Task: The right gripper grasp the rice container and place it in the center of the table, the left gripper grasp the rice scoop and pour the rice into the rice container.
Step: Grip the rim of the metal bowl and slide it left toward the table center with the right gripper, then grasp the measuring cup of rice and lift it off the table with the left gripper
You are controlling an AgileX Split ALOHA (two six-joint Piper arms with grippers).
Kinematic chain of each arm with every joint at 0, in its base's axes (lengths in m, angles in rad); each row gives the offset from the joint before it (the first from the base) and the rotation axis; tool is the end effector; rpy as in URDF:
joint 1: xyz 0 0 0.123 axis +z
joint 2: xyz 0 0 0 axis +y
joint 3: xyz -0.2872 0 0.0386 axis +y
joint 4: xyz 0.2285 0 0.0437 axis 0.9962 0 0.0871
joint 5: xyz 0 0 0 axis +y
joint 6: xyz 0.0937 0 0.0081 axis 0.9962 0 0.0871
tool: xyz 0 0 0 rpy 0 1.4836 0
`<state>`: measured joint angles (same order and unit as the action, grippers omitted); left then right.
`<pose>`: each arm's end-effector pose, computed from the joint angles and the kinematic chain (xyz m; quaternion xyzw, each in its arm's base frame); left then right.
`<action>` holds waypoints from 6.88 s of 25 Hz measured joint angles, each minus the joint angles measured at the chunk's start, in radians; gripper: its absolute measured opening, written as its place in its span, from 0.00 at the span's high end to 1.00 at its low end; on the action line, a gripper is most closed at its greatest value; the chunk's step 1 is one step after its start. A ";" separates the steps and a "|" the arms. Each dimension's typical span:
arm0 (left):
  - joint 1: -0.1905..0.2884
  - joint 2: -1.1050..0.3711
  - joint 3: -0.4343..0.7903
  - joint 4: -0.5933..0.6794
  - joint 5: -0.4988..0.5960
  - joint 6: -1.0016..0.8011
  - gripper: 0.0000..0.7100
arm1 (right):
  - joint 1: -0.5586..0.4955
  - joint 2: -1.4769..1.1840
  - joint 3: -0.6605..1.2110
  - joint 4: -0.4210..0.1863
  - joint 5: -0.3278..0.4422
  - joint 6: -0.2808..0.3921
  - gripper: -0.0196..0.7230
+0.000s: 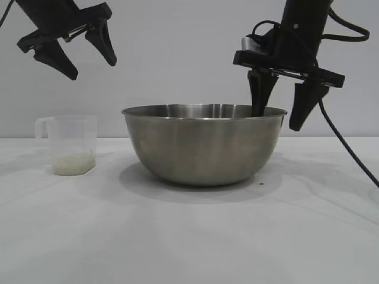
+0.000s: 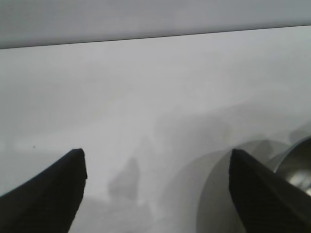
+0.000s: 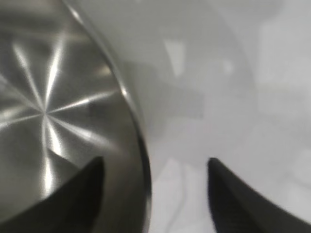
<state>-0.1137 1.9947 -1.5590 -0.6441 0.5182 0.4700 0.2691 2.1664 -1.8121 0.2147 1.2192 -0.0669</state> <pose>0.4369 -0.0781 0.2491 0.0608 0.9115 -0.1802 0.3648 0.4104 0.1327 0.2090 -0.1339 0.9848 0.1058 0.0315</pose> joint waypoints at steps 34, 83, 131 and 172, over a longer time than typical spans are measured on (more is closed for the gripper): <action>0.000 0.000 0.000 -0.002 0.002 -0.002 0.25 | -0.001 -0.783 0.538 -0.245 0.020 0.184 0.26; 0.000 0.000 0.000 0.007 0.024 -0.004 0.25 | -0.001 -2.146 1.322 -0.112 -0.082 -0.008 0.26; 0.000 -0.197 0.000 0.508 0.297 -0.259 0.25 | -0.201 -2.163 1.322 -0.110 -0.082 -0.010 0.26; 0.000 -1.065 1.069 0.476 -0.311 -0.441 0.25 | -0.201 -2.163 1.322 -0.110 -0.082 -0.012 0.26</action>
<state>-0.1137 0.9301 -0.4903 -0.1683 0.2076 0.0291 0.0682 0.0032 -0.4899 0.1046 1.1377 -0.0788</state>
